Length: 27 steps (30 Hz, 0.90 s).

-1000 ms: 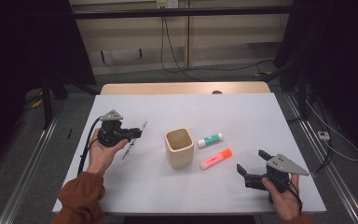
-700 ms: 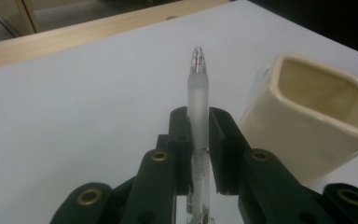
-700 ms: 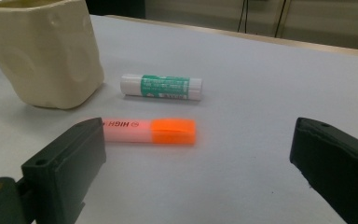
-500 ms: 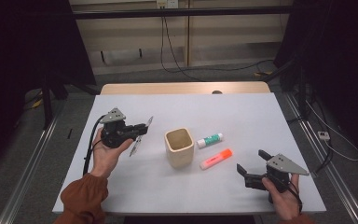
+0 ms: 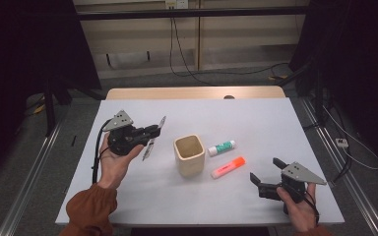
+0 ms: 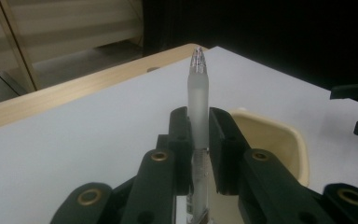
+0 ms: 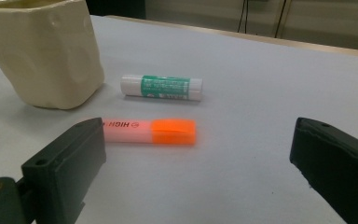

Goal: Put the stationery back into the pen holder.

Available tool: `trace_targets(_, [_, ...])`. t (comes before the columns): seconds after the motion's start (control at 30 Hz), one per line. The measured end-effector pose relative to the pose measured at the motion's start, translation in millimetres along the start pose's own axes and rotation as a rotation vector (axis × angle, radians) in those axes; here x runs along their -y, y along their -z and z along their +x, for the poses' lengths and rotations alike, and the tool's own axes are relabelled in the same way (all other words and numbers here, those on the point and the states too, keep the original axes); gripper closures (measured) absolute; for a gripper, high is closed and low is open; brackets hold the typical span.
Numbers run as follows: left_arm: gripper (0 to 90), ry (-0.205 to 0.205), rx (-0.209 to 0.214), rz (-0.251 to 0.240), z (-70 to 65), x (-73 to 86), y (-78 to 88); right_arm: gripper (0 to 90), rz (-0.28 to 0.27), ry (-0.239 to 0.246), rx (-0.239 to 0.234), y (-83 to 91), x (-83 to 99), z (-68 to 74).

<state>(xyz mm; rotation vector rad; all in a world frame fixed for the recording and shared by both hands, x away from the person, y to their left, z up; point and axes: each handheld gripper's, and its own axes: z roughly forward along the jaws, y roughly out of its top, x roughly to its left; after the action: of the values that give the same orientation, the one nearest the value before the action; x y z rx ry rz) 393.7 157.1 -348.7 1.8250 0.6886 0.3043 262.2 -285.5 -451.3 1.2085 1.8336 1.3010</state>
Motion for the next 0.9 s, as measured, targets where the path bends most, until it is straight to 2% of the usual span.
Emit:
trace_targets(0.2, [80.3,-0.024,0.000,-0.029,-9.7,-9.7,2.0,3.3,0.000,-0.001,0.001,0.1,-0.1,0.2])
trace_targets(0.43, [80.3,-0.043,0.019,-0.062,-20.3,-21.0,0.9,3.3,0.000,0.000,0.003,0.0,0.0,0.1])
trace_targets(0.6, [80.4,-0.053,0.041,-0.078,-28.4,-28.0,-4.8,3.3,0.000,0.001,0.003,-0.1,0.0,0.0])
trace_targets(0.7, [80.3,-0.036,0.045,-0.103,-33.2,-30.7,-9.4,3.3,0.000,0.000,0.004,-0.2,0.0,-0.1])
trace_targets(0.9, [80.4,-0.048,0.065,-0.105,-41.8,-36.4,-18.7,3.3,-0.001,-0.001,0.002,0.1,0.1,-0.1])
